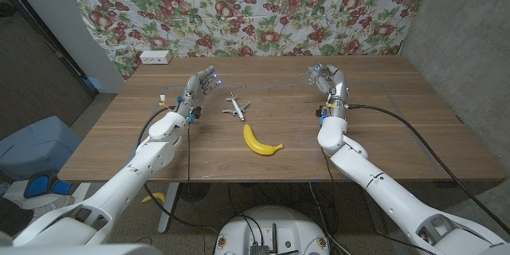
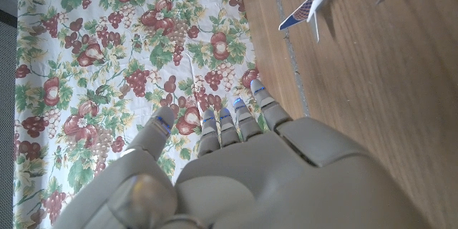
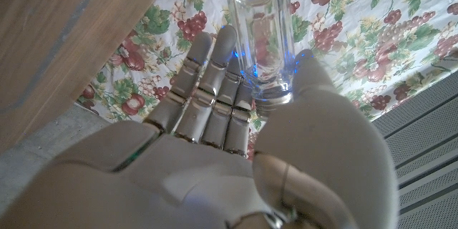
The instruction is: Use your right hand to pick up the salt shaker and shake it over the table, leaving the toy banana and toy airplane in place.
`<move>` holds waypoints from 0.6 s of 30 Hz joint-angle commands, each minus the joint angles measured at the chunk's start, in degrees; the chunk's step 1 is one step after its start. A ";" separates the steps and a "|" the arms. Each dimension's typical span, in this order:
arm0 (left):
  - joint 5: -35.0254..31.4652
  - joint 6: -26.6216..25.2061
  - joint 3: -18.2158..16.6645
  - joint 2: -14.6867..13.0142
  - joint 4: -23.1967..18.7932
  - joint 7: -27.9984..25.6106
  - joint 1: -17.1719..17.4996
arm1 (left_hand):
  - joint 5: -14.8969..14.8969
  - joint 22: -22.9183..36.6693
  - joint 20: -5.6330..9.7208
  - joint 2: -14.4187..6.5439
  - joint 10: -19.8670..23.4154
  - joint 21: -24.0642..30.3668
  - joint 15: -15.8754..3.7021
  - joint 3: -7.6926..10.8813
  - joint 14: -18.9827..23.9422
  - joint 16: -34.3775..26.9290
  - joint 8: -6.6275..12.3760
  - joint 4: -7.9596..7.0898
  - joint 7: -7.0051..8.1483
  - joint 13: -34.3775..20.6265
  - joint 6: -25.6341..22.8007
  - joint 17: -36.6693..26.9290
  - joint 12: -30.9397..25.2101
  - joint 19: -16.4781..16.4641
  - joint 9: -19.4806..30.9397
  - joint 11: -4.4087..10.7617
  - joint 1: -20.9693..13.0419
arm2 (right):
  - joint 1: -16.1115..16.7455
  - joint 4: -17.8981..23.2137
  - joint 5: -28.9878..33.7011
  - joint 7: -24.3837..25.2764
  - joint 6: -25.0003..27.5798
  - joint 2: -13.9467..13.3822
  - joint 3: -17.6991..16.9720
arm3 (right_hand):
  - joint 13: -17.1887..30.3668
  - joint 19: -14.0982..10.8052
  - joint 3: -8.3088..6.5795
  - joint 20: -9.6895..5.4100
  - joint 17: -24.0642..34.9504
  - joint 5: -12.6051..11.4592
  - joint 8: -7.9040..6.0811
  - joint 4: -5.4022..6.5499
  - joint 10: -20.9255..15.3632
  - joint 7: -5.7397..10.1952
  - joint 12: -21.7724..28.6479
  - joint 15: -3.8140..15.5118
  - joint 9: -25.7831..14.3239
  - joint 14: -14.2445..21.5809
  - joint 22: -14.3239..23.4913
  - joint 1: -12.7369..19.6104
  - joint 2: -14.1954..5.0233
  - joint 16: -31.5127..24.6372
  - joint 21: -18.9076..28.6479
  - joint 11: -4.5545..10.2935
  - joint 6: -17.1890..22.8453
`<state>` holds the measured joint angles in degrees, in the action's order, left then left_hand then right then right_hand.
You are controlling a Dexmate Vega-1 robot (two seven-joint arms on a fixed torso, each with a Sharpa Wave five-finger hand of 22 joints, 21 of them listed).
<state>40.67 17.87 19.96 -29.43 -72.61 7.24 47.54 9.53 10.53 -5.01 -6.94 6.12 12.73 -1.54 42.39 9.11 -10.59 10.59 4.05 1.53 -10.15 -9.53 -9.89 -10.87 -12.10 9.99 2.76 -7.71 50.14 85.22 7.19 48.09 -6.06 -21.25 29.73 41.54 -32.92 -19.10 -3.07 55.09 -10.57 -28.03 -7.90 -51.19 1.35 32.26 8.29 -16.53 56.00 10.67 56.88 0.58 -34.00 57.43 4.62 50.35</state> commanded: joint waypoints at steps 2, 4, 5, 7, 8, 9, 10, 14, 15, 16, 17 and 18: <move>-0.14 -0.04 0.13 0.01 -0.34 -0.11 0.12 | 0.23 0.20 -0.24 -2.04 0.21 -0.13 0.17 0.25 0.37 0.12 0.02 0.03 0.14 -0.19 -0.18 -0.13 -0.22 -0.50 0.33 -0.14 0.67 | 1.16 6.15 -0.56 -7.59 5.72 -4.84 -0.03 | 4.61 0.35 -2.56 -5.89 0.55 -0.29 -0.14 -0.41 -5.35 1.72 -0.04 4.15 -2.09 0.39 -0.02 9.30 -8.77 0.28 0.59 4.82 2.03; -0.20 -0.04 0.12 -0.07 -0.57 -0.22 0.28 | 0.23 0.20 -0.27 -2.05 0.22 -0.14 0.19 0.27 0.37 0.13 0.02 0.06 0.14 -0.19 -0.17 -0.12 -0.22 -0.49 0.33 -0.12 0.66 | 1.23 7.72 -0.97 -9.82 7.75 -5.97 0.04 | 4.62 0.39 -2.58 -5.90 0.77 -0.30 -0.17 -0.49 -5.44 1.72 -0.07 4.22 -2.04 0.49 -0.03 9.35 -8.68 0.30 0.72 4.81 2.14; -0.19 -0.10 0.11 -0.12 -0.71 -0.28 0.36 | 0.23 0.20 -0.25 -2.04 0.25 -0.13 0.21 0.26 0.37 0.13 0.02 0.05 0.18 -0.19 -0.18 -0.13 -0.24 -0.50 0.33 -0.11 0.68 | 1.23 8.29 -1.19 -10.79 8.41 -6.46 0.09 | 4.61 0.42 -2.60 -5.93 0.86 -0.31 -0.21 -0.48 -5.49 1.90 -0.10 4.20 -2.02 0.46 -0.03 9.33 -8.67 0.38 0.78 4.77 2.27; -0.16 -0.09 0.09 -0.16 -0.90 -0.31 0.48 | 0.23 0.20 -0.24 -2.06 0.28 -0.16 0.18 0.26 0.35 0.13 0.02 0.06 0.15 -0.19 -0.18 -0.14 -0.25 -0.46 0.33 -0.04 0.69 | 1.23 9.54 -1.49 -12.59 9.99 -7.41 0.21 | 4.77 0.49 -2.63 -6.00 0.96 -0.32 -0.21 -0.45 -5.34 1.80 -0.11 4.17 -1.98 0.50 -0.05 9.29 -8.70 0.46 0.85 4.79 2.29; -0.19 -0.12 0.09 -0.20 -1.02 -0.37 0.55 | 0.23 0.20 -0.27 -2.05 0.29 -0.16 0.14 0.26 0.39 0.11 0.02 0.09 0.17 -0.19 -0.18 -0.13 -0.25 -0.45 0.33 -0.05 0.69 | 1.22 10.08 -1.65 -13.38 10.64 -7.84 0.26 | 4.82 0.49 -2.63 -6.00 1.04 -0.32 -0.22 -0.47 -5.35 1.77 -0.12 4.18 -1.96 0.51 -0.06 9.28 -8.64 0.49 0.91 4.82 2.35; -0.19 -0.12 0.08 -0.24 -1.11 -0.38 0.59 | 0.23 0.20 -0.26 -2.05 0.29 -0.16 0.14 0.26 0.39 0.11 0.02 0.10 0.17 -0.19 -0.17 -0.13 -0.25 -0.46 0.33 -0.03 0.68 | 1.20 10.71 -1.92 -14.34 11.35 -8.31 0.28 | 4.94 0.64 -2.62 -6.03 1.13 -0.32 -0.20 -0.48 -5.25 1.85 -0.13 4.17 -1.93 0.50 -0.06 9.25 -8.58 0.54 0.93 4.83 2.32; -0.20 -0.16 0.08 -0.29 -1.23 -0.39 0.65 | 0.22 0.20 -0.24 -2.06 0.30 -0.15 0.15 0.26 0.38 0.11 0.02 0.09 0.13 -0.19 -0.17 -0.14 -0.26 -0.48 0.33 -0.02 0.70 | 1.15 11.23 -2.20 -15.35 11.86 -8.82 0.32 | 4.92 0.74 -2.63 -6.03 1.16 -0.32 -0.20 -0.46 -5.27 1.81 -0.15 4.15 -1.92 0.49 -0.07 9.23 -8.59 0.58 0.92 4.81 2.32; -0.24 -0.30 0.07 -0.47 -1.61 -0.51 0.81 | 0.22 0.20 -0.23 -2.05 0.27 -0.16 0.15 0.26 0.37 0.12 0.04 0.11 0.15 -0.19 -0.23 -0.14 -0.24 -0.49 0.33 -0.14 0.72 | 0.77 13.15 -3.86 -19.73 13.81 -10.74 0.42 | 4.65 1.04 -2.66 -5.99 1.52 -0.34 -0.23 -0.49 -5.49 1.85 -0.39 4.16 -1.86 0.54 -0.10 9.18 -8.48 0.76 1.07 4.94 2.42; -0.26 -0.34 0.07 -0.51 -1.69 -0.56 0.84 | 0.22 0.20 -0.26 -2.05 0.30 -0.16 0.13 0.27 0.39 0.11 0.04 0.14 0.14 -0.19 -0.22 -0.13 -0.25 -0.49 0.33 -0.07 0.70 | 0.62 13.53 -4.22 -20.81 14.24 -11.23 0.50 | 4.74 1.29 -2.70 -6.00 1.58 -0.35 -0.24 -0.46 -5.68 1.85 -0.31 4.14 -1.83 0.48 -0.11 9.15 -8.52 0.87 1.05 4.87 2.48; -0.20 -0.33 0.03 -0.50 -1.75 -0.58 0.90 | 0.22 0.20 -0.24 -2.04 0.29 -0.16 0.13 0.27 0.39 0.11 0.05 0.15 0.15 -0.19 -0.24 -0.13 -0.25 -0.49 0.33 -0.04 0.71 | 0.44 14.05 -4.68 -22.04 14.95 -11.75 0.56 | 4.74 1.25 -2.72 -6.00 1.63 -0.36 -0.22 -0.44 -5.77 1.83 -0.30 4.14 -1.81 0.49 -0.12 9.12 -8.55 0.92 1.11 4.90 2.44; -0.22 -0.34 0.02 -0.54 -1.83 -0.64 0.95 | 0.21 0.20 -0.26 -2.03 0.29 -0.16 0.13 0.25 0.37 0.12 0.04 0.14 0.16 -0.19 -0.23 -0.14 -0.25 -0.49 0.33 -0.10 0.73 | 0.23 14.49 -5.21 -23.35 15.50 -12.28 0.61 | 4.84 1.31 -2.71 -6.00 1.75 -0.36 -0.22 -0.51 -5.70 1.80 -0.30 4.22 -1.78 0.56 -0.13 9.18 -8.45 0.90 1.15 4.87 2.48; -0.20 -0.38 0.01 -0.57 -1.90 -0.65 0.99 | 0.21 0.20 -0.24 -2.03 0.31 -0.16 0.18 0.25 0.37 0.12 0.04 0.15 0.16 -0.19 -0.23 -0.14 -0.26 -0.50 0.33 -0.04 0.74 | 0.07 14.87 -5.63 -24.31 16.04 -12.67 0.66 | 4.82 1.36 -2.73 -5.96 1.79 -0.36 -0.22 -0.51 -5.74 1.77 -0.33 4.20 -1.76 0.55 -0.14 9.16 -8.46 0.94 1.17 4.91 2.49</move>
<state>40.55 17.87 20.04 -29.65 -73.58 6.98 48.01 9.53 10.52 -5.01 -6.94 6.12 12.73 -1.54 42.39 9.11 -10.59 10.59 4.05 1.53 -10.15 -9.53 -9.88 -10.87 -12.10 9.99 2.76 -7.71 51.05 94.87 4.94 34.40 3.87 -29.03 29.95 42.57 -31.67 -19.10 -3.06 56.64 -10.62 -28.06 -7.90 -51.40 1.36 31.83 8.29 -16.57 56.00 10.38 56.88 0.58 -33.43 58.09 4.42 50.35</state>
